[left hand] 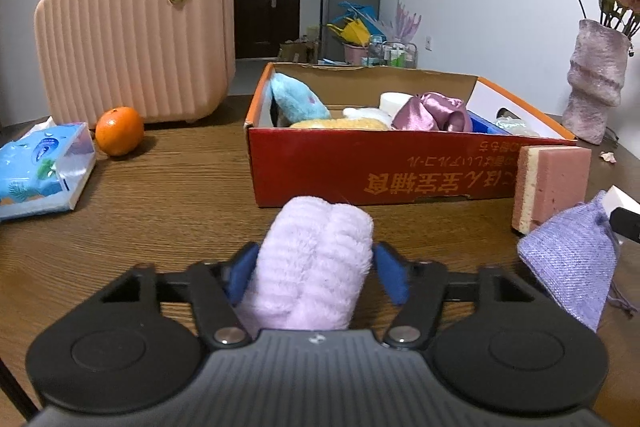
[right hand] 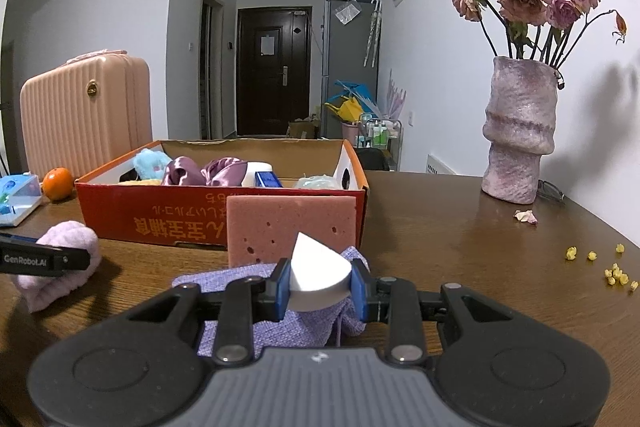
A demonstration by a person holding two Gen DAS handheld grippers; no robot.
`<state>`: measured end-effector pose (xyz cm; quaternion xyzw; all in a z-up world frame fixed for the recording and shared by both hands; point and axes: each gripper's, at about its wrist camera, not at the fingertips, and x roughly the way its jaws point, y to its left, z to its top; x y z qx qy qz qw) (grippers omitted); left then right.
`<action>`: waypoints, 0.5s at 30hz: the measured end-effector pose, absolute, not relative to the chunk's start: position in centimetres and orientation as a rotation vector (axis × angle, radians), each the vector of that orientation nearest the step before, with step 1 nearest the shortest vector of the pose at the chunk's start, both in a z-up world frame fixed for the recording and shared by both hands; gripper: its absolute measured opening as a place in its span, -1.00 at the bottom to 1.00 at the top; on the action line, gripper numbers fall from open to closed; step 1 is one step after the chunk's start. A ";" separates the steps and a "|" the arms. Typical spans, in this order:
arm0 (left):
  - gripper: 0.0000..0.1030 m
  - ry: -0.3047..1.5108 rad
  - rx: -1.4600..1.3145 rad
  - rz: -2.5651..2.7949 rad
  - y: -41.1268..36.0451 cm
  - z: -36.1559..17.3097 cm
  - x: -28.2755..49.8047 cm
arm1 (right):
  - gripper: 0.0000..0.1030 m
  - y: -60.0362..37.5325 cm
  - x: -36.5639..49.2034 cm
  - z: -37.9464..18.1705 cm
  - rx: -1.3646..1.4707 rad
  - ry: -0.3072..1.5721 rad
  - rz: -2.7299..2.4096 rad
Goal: Organize soft objects
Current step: 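Carry the towel roll and foam wedge toward the cardboard box with both tools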
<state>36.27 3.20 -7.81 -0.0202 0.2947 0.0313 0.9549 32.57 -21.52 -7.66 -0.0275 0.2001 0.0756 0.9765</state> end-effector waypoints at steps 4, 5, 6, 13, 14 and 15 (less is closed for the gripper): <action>-0.04 0.590 -0.040 0.050 3.0 -7.7 36.0 | -0.41 -21.5 32.6 -7.6 -0.053 0.403 0.155; -0.05 0.586 -0.037 0.051 3.0 -7.7 35.9 | -0.41 -21.5 32.6 -7.6 -0.053 0.403 0.155; -0.07 0.579 -0.032 0.053 2.8 -7.6 35.8 | -0.41 -21.5 32.6 -7.6 -0.053 0.402 0.156; -0.07 0.527 -0.039 0.064 2.2 -6.5 34.2 | -0.41 -21.5 32.5 -7.6 -0.052 0.393 0.157; -0.07 0.517 -0.040 0.063 2.0 -6.3 34.0 | -0.41 -21.4 32.5 -7.6 -0.052 0.392 0.157; -0.07 0.505 -0.041 0.062 1.9 -6.0 33.6 | -0.41 -21.5 32.4 -7.6 -0.051 0.390 0.158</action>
